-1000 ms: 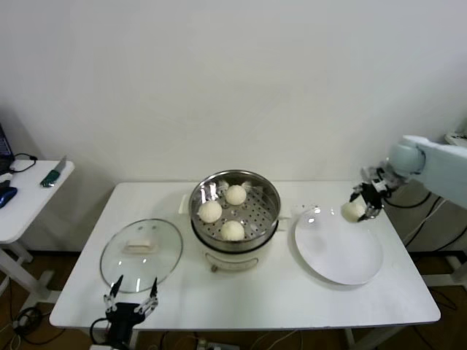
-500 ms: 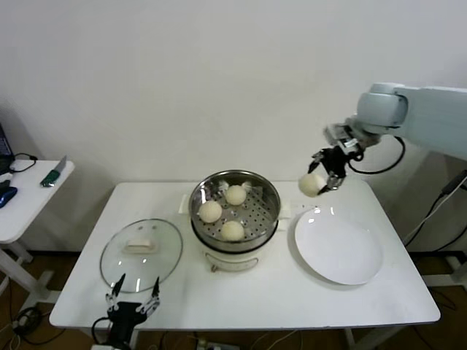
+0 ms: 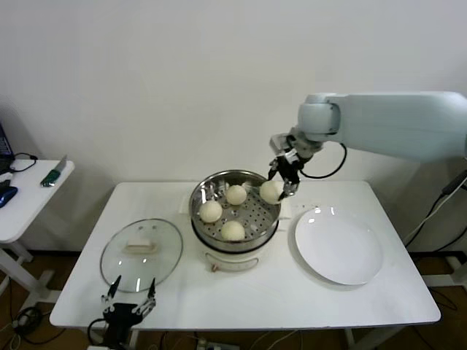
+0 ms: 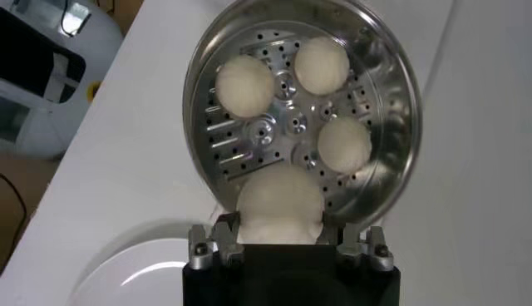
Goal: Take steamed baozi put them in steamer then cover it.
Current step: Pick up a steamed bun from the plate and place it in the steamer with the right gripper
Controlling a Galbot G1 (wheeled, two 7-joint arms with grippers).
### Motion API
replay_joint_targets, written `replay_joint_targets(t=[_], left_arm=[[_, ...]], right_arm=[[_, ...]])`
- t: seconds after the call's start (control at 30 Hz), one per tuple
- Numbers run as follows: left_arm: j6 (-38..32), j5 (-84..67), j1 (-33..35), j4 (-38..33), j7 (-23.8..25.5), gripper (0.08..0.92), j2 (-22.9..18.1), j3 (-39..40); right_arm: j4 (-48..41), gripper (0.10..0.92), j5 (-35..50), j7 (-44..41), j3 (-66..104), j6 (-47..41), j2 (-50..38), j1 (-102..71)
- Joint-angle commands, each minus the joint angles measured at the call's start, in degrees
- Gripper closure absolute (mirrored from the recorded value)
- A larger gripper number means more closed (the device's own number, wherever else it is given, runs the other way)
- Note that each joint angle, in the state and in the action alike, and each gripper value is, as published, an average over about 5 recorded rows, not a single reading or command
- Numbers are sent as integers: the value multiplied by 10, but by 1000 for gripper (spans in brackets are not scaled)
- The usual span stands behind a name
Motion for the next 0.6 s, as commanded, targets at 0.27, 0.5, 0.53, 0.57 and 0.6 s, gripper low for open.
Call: replay_joint_targets(t=[0.27,0.5,0.53,0.57,0.6], left_arm=[[-2,-2,-1,3,0,177,1,-2],[-3,-4,-2,5,-1,177,2,-3],[-3,-4,-2,5,-1,177,2,-3],[-3,-4,-3,5,-1,177,2,-4],[-3,-5,-3,5,-1,177,2,-4]], right_arm=[[-85,355,-65,31,29,-15,66,-127],[-95,355,-72,39,31,-19,73,-137],[-95,355,-71,39,31,-19,74,-137],[-95,355,-70,39,31,-19,74,-137],[-95,355,-70,39,32,-19,75,-137]])
